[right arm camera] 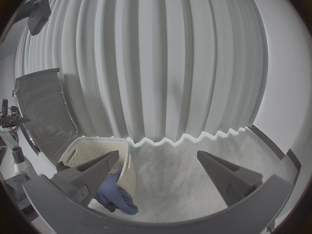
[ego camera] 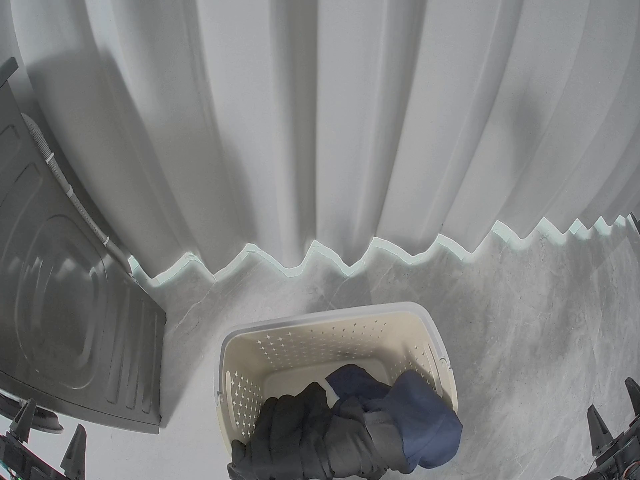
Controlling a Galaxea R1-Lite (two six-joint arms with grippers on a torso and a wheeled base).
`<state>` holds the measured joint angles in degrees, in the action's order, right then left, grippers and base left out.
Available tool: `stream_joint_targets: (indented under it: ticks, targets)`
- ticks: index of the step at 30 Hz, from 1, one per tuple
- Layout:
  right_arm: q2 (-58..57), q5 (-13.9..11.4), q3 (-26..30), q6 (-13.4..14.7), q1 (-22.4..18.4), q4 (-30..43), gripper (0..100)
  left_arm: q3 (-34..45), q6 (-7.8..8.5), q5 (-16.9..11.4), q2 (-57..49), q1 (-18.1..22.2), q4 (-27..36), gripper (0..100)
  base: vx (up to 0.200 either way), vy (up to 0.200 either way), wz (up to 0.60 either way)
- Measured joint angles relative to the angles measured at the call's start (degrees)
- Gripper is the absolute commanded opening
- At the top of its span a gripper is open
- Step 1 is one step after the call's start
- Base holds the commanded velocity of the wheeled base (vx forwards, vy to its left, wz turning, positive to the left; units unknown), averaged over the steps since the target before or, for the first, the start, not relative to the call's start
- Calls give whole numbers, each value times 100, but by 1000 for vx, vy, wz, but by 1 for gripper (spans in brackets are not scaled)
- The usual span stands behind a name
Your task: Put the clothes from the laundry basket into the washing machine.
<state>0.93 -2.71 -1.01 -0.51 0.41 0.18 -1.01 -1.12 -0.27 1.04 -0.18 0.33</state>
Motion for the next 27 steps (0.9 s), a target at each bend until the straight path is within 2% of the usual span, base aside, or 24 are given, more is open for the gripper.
stream_joint_targets:
  ticks: [23,27]
  targets:
    - [0,0,0,2,0,0,100,0,1,0,0,0,0,100,-200,0,0]
    - [0,0,0,0,0,0,100,0,1,0,0,0,2,100,0,0,0]
